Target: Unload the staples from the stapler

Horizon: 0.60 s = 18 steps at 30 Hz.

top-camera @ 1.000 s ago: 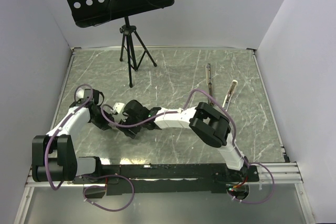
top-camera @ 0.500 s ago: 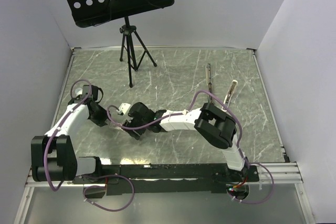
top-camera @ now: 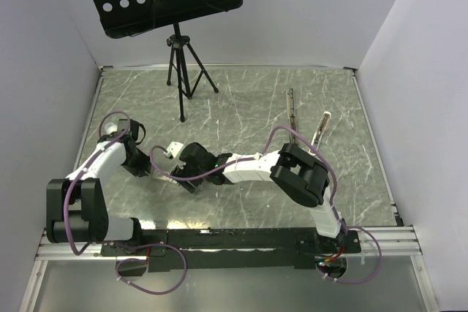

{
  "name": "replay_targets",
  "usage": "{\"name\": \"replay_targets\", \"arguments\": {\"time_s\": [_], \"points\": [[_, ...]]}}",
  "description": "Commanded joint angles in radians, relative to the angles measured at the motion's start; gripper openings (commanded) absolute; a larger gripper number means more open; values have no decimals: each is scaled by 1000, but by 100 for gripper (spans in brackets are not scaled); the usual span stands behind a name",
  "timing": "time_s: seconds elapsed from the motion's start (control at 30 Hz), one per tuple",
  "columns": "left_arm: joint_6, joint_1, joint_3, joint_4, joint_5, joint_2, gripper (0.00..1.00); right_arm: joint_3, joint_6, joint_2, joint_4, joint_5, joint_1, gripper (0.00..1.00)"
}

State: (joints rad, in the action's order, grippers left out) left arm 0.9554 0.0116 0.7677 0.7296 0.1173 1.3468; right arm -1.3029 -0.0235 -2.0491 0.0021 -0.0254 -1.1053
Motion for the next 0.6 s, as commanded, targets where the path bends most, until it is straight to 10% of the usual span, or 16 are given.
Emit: {"name": "replay_targets", "arguments": {"time_s": [0.0,0.57], "points": [[-7,1,10,-24,-10,11,13,-4,-3,-26,24,24,10,76],[-35,-2,12,-88,-74,91,7,-35,-46,-80,47,82,10,76]]}}
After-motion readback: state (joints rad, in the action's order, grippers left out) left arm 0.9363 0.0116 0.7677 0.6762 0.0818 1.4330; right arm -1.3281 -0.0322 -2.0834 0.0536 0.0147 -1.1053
